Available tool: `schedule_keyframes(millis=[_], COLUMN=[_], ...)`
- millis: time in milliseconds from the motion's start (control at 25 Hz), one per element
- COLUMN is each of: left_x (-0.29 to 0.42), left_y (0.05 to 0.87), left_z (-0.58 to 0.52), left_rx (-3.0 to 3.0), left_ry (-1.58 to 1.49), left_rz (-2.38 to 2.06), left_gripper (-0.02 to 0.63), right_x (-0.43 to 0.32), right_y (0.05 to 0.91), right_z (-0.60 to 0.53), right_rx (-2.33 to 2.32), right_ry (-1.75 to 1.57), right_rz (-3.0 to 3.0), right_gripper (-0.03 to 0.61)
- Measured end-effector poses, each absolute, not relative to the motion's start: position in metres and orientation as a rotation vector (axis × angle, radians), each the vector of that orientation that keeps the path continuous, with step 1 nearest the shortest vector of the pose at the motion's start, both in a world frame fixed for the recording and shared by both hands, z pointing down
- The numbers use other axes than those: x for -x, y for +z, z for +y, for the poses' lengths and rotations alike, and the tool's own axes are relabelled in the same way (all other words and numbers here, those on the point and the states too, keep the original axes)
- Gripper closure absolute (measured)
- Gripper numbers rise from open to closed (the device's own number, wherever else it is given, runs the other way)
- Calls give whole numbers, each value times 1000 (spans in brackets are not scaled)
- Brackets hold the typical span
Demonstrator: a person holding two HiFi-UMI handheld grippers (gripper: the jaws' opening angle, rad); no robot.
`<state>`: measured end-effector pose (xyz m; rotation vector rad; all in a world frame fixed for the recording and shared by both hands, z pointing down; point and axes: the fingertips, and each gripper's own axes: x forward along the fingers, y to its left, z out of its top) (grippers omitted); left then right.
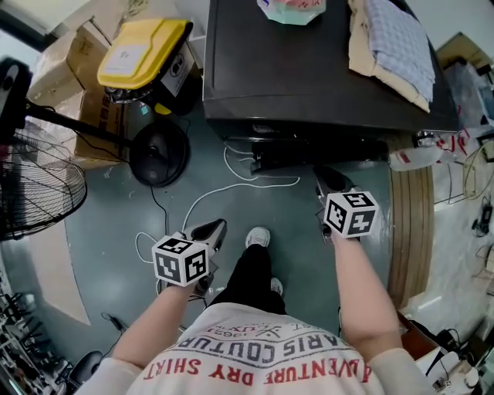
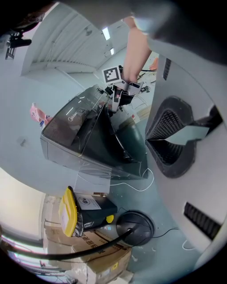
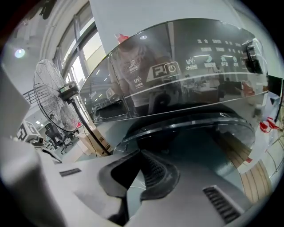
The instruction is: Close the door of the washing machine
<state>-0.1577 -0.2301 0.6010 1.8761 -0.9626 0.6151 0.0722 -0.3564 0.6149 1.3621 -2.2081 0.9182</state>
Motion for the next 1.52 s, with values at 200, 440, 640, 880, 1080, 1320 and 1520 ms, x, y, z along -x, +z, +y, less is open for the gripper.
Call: schedule_keyframes(millis=[200,440,640,880,1080,1320,1520], left_x=[172,180,187,184,168,139,105], left_y=[610,617,621,617,589,537,476], left_z=[-229,-229,-227,-229,-241,-247,-235], left_rx=[-1827,-1811,-1812,-1809,-1872,-1938,-2051], left_ry=[614,620,632,620,597,437,342], left_rz=[-994,-1004,-1003,-1004,-999,-954,-915], left_gripper=[584,584,584,584,584,584,584], right_x=[-64,-66,-66,-65,-76,-77,-77], right_y=[610,605,606,610,584,509,450], right_z=[-362,-365,-376,-371,-365,-325,-271], right_rx=[-1362,-1529,-1616,-1447,-1342,-1279,-1226], right_ry=[770,712,734,766,954,876,776], right_rz=[-2232,-2199,-2159,-2140,-2205,-2338,-2407], right_gripper=[558,560,558,558,558,558,558])
